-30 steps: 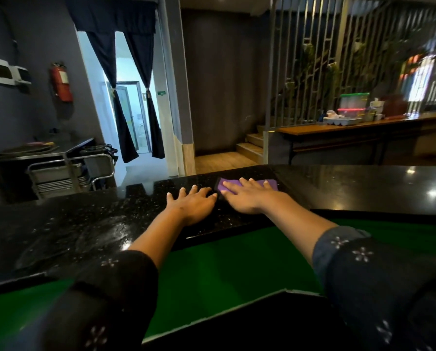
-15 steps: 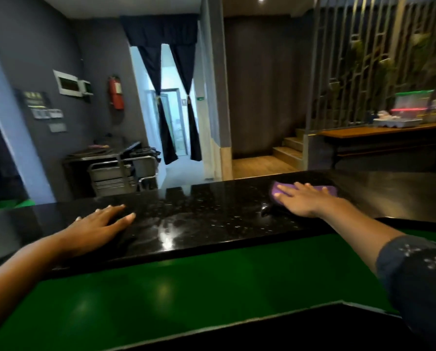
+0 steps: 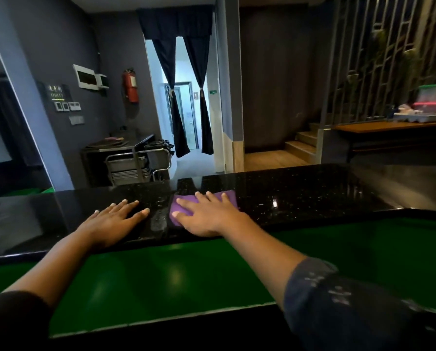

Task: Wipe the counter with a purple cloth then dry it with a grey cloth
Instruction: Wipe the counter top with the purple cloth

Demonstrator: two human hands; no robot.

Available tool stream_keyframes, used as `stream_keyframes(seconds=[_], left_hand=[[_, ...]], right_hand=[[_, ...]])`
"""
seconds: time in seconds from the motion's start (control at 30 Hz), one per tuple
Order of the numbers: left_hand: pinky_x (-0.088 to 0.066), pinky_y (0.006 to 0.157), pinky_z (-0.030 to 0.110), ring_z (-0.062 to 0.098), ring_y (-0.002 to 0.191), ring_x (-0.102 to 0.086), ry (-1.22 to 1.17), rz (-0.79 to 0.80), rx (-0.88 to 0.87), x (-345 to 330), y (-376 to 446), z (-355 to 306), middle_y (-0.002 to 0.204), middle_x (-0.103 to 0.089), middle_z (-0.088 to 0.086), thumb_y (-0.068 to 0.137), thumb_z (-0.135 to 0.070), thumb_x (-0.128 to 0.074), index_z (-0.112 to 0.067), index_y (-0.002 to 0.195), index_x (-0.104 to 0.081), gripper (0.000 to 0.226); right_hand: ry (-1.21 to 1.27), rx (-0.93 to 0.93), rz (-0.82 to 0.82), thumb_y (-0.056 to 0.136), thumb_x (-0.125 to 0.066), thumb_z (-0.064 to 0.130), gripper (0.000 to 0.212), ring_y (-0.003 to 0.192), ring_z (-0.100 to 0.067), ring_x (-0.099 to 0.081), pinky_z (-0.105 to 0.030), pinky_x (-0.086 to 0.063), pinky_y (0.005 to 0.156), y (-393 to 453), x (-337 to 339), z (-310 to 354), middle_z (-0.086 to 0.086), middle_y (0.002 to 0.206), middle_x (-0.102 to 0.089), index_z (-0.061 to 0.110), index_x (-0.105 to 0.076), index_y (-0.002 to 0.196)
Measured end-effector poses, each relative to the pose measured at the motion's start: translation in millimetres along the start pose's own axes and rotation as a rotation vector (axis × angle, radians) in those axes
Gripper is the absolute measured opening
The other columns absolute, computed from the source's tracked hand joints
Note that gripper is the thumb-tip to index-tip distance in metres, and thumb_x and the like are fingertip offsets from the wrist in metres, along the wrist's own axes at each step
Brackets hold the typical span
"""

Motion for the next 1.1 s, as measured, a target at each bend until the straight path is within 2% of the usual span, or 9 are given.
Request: stream_keyframes(seconds=[0.1,0.23,0.3,0.4,0.5,0.6,0.77,0.97,1.1], left_hand=[[-0.004,0.118,0.046,0.019,0.147,-0.004,-0.008,-0.003,-0.002,1.8,-0.3,0.4,0.16,-0.005,-0.001,0.083,-0.071,-0.012,-0.034,0.151,-0.009,0.077],[-0.005,0.117,0.047,0.02,0.147,-0.007,0.008,-0.015,-0.001,-6.4,-0.6,-2.2,0.16,-0.006,-0.001,0.087,-0.069,-0.015,-0.034,0.151,-0.01,0.073],[-0.005,0.117,0.047,0.02,0.147,-0.007,0.0,-0.033,0.014,-4.0,3.5,0.8,0.16,-0.007,-0.002,0.088,-0.07,-0.016,-0.035,0.151,-0.011,0.073],[-0.003,0.117,0.047,0.02,0.147,-0.005,-0.02,-0.024,0.014,-0.5,5.8,0.5,0.16,-0.005,-0.002,0.088,-0.07,-0.015,-0.035,0.151,-0.01,0.072],[-0.001,0.117,0.047,0.02,0.147,-0.003,-0.04,-0.011,0.017,0.4,2.5,-1.1,0.16,-0.003,-0.002,0.09,-0.068,-0.015,-0.035,0.151,-0.009,0.069],[-0.001,0.117,0.048,0.02,0.147,-0.002,-0.037,-0.004,0.005,2.3,0.9,0.6,0.16,-0.002,-0.001,0.095,-0.059,-0.013,-0.034,0.151,-0.008,0.062],[-0.001,0.118,0.048,0.02,0.147,-0.001,-0.023,-0.002,-0.019,-3.0,1.3,0.6,0.16,0.0,-0.001,0.096,-0.056,-0.011,-0.034,0.151,-0.005,0.06],[0.0,0.118,0.048,0.019,0.147,-0.001,-0.035,-0.019,-0.022,-2.2,1.4,-4.2,0.16,0.0,-0.003,0.096,-0.056,-0.013,-0.033,0.151,-0.006,0.06],[0.0,0.117,0.046,0.018,0.147,-0.001,-0.04,-0.03,-0.013,-0.3,1.5,-4.3,0.16,0.0,-0.004,0.096,-0.058,-0.013,-0.035,0.151,-0.007,0.06]], right_hand=[[-0.034,0.056,0.009,0.093,-0.015,0.069,0.06,0.149,-0.02,0.0,-0.051,0.005,0.117,-21.1,3.5,-25.4,0.004,0.162,0.001,0.05,-0.006,0.149],[-0.047,-0.136,0.023,0.093,-0.014,0.068,0.06,0.149,-0.022,-0.002,-0.053,0.001,0.116,-8.6,13.2,-100.0,0.004,0.163,0.0,0.05,-0.006,0.149],[-0.02,-0.238,0.012,0.094,-0.015,0.067,0.06,0.149,-0.024,0.0,-0.054,0.002,0.116,11.6,17.5,-113.2,0.001,0.163,0.001,0.047,-0.006,0.15],[-0.019,-0.335,-0.001,0.096,-0.016,0.063,0.061,0.148,-0.034,0.006,-0.06,0.008,0.114,39.7,21.7,-89.9,-0.008,0.162,0.007,0.042,-0.003,0.151],[-0.022,-0.219,0.017,0.096,-0.017,0.063,0.062,0.146,-0.038,0.008,-0.063,0.01,0.113,49.1,12.5,-27.3,-0.013,0.161,0.009,0.04,-0.003,0.152],[-0.014,-0.069,0.032,0.095,-0.017,0.065,0.061,0.148,-0.032,0.005,-0.059,0.008,0.114,35.1,2.2,13.3,-0.007,0.162,0.006,0.044,-0.005,0.151],[-0.033,0.039,0.057,0.093,-0.016,0.069,0.059,0.149,-0.022,0.002,-0.053,0.005,0.117,11.0,-5.7,10.3,0.003,0.163,0.003,0.052,-0.006,0.148],[-0.019,-0.131,0.07,0.093,-0.017,0.068,0.062,0.149,-0.026,0.002,-0.055,0.005,0.115,76.0,4.1,-30.2,-0.001,0.163,0.003,0.046,-0.005,0.15],[-0.024,-0.2,0.054,0.095,-0.018,0.065,0.064,0.147,-0.034,0.009,-0.061,0.009,0.113,125.9,3.2,-3.3,-0.009,0.162,0.009,0.04,-0.002,0.152]])
Point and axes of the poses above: each hand's wrist, its own y-axis towards the middle knuckle, its own x-axis out of the back of the hand, z = x × y, the point moved 10 cm from there along y, towards the middle knuckle
